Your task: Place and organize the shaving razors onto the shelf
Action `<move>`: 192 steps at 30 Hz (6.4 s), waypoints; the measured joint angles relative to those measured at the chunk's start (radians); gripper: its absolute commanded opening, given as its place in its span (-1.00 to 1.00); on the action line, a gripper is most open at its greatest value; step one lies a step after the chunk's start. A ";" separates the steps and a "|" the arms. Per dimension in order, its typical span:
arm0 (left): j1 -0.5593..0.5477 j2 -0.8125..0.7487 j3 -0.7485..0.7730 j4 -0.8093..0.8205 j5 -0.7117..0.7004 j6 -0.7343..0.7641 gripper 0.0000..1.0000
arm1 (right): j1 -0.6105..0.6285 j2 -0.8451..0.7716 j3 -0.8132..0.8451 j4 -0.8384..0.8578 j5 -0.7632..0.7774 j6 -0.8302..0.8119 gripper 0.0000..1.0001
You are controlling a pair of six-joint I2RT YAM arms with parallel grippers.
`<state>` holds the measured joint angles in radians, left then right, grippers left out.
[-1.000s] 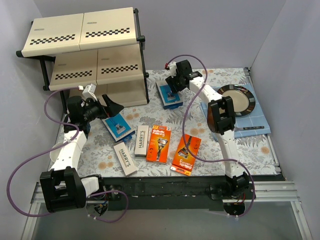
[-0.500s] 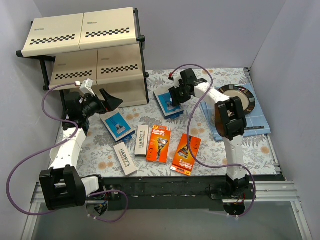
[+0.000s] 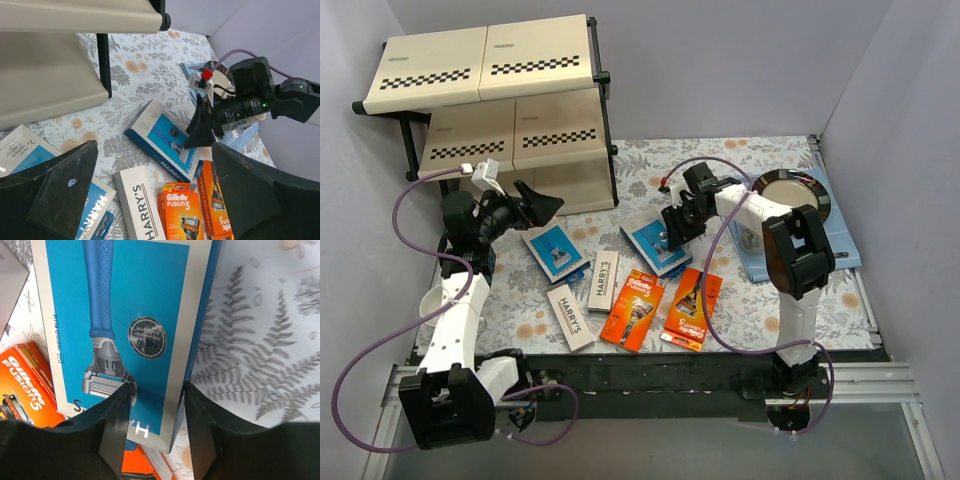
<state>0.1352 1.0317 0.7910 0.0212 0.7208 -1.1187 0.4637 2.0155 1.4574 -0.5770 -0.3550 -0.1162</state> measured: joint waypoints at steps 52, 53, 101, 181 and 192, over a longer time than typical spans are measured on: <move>0.110 -0.227 0.201 -0.501 -0.519 0.368 0.96 | 0.108 0.385 0.867 0.625 0.003 0.328 -0.50; 0.112 -0.229 0.204 -0.512 -0.520 0.376 0.96 | 0.107 0.392 0.875 0.627 0.010 0.343 -0.59; 0.124 0.554 0.451 0.072 -0.270 0.283 -0.83 | -0.206 0.040 0.474 0.458 0.156 0.348 -0.97; 0.100 0.203 -0.127 -0.528 -0.380 -0.213 0.47 | 0.467 0.037 -0.027 0.552 -0.201 0.468 -0.71; 0.100 0.256 -0.179 -0.476 -0.343 -0.283 0.46 | 0.480 0.034 -0.125 0.500 -0.090 0.458 -0.79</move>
<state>0.2356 1.2881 0.6117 -0.4549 0.3779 -1.4014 0.9432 2.0491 1.3323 -0.0765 -0.4446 0.3416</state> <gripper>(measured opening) 0.728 0.119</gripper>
